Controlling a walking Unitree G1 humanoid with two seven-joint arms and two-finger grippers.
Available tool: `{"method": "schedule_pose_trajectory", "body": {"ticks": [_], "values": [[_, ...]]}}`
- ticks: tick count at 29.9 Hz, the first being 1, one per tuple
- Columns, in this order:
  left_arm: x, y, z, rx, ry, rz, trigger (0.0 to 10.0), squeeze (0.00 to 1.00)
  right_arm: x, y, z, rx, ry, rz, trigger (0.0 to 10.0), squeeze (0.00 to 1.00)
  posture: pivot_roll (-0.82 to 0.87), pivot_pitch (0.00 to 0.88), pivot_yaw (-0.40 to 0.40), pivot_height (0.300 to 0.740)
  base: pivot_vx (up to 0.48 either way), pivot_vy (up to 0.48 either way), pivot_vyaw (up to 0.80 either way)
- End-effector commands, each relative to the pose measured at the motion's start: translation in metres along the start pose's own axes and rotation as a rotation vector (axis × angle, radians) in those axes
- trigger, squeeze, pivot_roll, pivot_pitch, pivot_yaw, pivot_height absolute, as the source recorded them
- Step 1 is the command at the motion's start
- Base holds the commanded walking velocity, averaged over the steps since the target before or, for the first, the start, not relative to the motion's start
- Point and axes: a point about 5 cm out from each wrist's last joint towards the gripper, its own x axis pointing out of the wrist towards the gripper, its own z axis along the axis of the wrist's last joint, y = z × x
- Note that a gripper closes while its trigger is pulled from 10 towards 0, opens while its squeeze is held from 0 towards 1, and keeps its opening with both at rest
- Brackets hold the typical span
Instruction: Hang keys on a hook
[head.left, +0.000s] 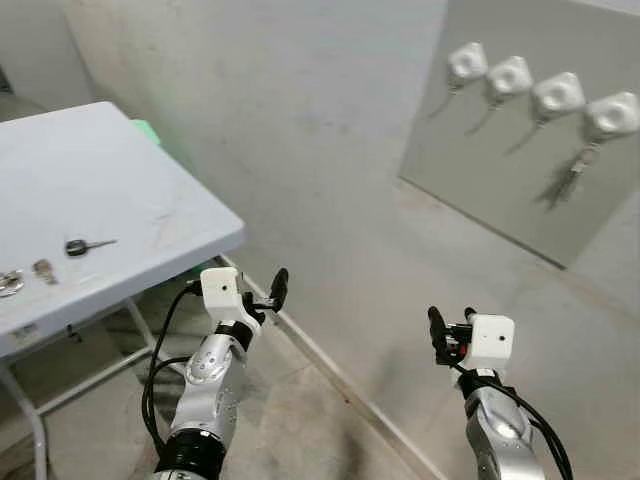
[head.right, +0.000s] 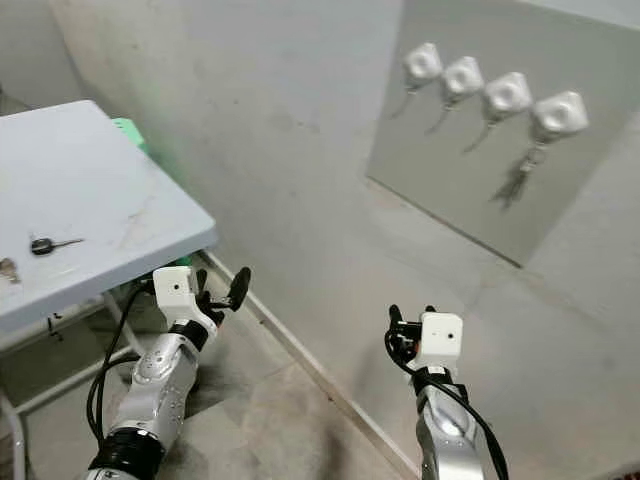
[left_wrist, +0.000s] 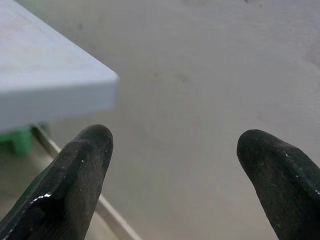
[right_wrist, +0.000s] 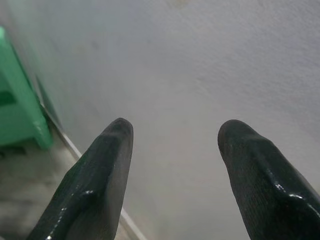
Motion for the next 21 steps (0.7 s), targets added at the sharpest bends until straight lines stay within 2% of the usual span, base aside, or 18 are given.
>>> {"method": "schedule_pose_trajectory", "body": {"ticks": [1, 2, 12, 21], "values": [[0.0023, -0.0115, -0.0024, -0.006, 0.002, -0.030, 10.0, 0.00, -0.0059, -0.0110, -0.0052, -0.014, 0.019, -0.023, 10.0, 0.00, 0.00, 0.000, -0.063, 0.740, 0.000, 0.480, 0.80], [0.0023, -0.0115, -0.0024, -0.006, 0.002, -0.030, 10.0, 0.00, -0.0059, -0.0110, -0.0052, -0.014, 0.019, -0.023, 10.0, 0.00, 0.00, 0.000, -0.063, 0.740, 0.000, 0.480, 0.80], [0.0029, -0.0133, -0.0019, -0.004, -0.004, -0.035, 10.0, 0.00, -0.0075, -0.0111, -0.0070, -0.059, 0.031, -0.010, 10.0, 0.00, 0.00, 0.000, -0.061, 0.740, 0.000, 0.000, 0.80], [0.0022, -0.0131, -0.0008, -0.024, -0.015, -0.028, 10.0, 0.00, -0.0087, -0.0106, -0.0075, -0.053, 0.029, -0.006, 10.0, 0.00, 0.00, 0.000, -0.065, 0.740, 0.000, 0.000, 0.80]]}}
